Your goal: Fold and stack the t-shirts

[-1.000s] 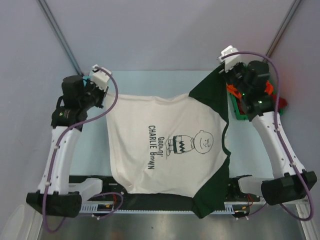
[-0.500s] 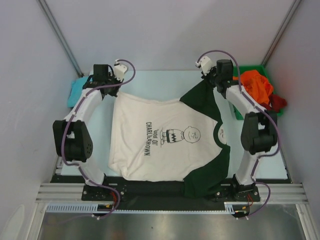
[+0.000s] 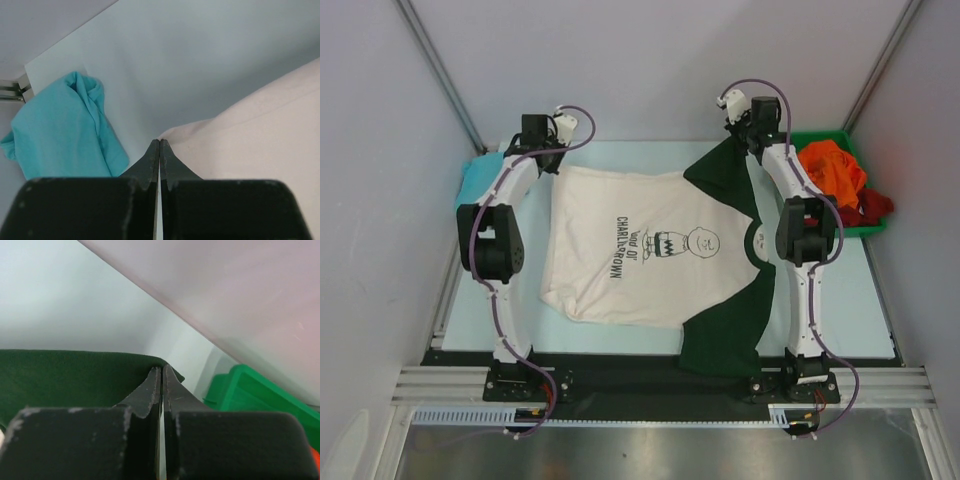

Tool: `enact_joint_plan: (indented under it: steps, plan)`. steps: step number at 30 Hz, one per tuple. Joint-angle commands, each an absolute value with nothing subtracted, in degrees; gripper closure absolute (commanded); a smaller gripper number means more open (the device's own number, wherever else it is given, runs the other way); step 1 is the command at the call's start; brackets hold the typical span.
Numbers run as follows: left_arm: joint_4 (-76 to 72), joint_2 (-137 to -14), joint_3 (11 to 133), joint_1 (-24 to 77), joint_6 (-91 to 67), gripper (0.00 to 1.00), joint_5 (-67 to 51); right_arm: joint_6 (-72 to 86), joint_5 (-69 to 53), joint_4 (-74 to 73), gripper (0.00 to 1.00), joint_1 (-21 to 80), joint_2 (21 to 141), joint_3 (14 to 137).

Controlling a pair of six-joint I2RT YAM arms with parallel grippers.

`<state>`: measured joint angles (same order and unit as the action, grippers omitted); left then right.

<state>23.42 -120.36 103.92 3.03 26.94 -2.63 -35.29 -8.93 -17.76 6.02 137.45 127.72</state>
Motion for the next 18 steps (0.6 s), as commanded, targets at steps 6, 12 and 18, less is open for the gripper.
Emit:
enact_joint_plan:
  steps: [6,12,18]
  plan:
    - [19.25,-126.56,113.2,2.28,26.1,1.0,3.34,-34.01,-6.68,-14.25,1.0,6.33,145.63,137.99]
    - [17.49,-125.95,111.1,2.02,26.72,1.0,7.91,-31.47,-4.92,-10.9,1.0,6.5,148.09,140.8]
    - [15.56,-126.65,111.8,1.23,28.04,1.0,9.84,-30.76,-4.4,-7.74,1.0,6.5,150.46,143.96]
